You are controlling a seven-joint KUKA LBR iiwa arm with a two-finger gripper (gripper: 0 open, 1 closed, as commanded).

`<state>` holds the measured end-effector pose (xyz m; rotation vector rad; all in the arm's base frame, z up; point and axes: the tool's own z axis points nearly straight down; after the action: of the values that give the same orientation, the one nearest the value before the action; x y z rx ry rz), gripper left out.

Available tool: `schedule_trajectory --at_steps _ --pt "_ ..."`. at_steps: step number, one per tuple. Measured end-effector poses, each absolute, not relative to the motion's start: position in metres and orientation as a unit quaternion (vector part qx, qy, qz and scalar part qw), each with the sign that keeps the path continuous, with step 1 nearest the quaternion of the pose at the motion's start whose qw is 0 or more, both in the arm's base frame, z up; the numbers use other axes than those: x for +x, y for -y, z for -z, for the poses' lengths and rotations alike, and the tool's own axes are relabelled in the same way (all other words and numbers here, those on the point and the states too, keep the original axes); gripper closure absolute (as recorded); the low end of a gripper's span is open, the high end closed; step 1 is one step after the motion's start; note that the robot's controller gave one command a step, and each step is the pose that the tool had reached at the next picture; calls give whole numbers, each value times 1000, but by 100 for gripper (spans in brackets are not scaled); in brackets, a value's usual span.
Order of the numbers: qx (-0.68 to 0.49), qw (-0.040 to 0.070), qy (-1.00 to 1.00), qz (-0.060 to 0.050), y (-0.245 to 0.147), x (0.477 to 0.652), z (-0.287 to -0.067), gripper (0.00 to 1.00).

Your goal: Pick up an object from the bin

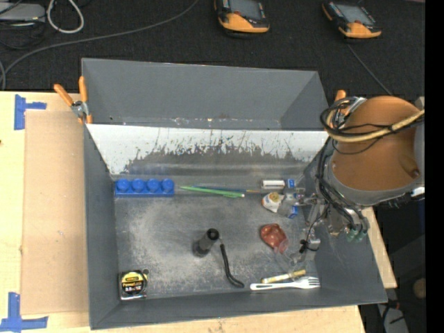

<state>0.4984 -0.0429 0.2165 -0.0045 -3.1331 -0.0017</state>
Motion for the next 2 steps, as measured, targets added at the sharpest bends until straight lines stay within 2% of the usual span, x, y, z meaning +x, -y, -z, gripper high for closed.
schedule_trajectory --at_steps 1,2 --pt "-1 1 1000 0 43 500 -219 0" --pt "43 0 999 0 36 478 -163 0"
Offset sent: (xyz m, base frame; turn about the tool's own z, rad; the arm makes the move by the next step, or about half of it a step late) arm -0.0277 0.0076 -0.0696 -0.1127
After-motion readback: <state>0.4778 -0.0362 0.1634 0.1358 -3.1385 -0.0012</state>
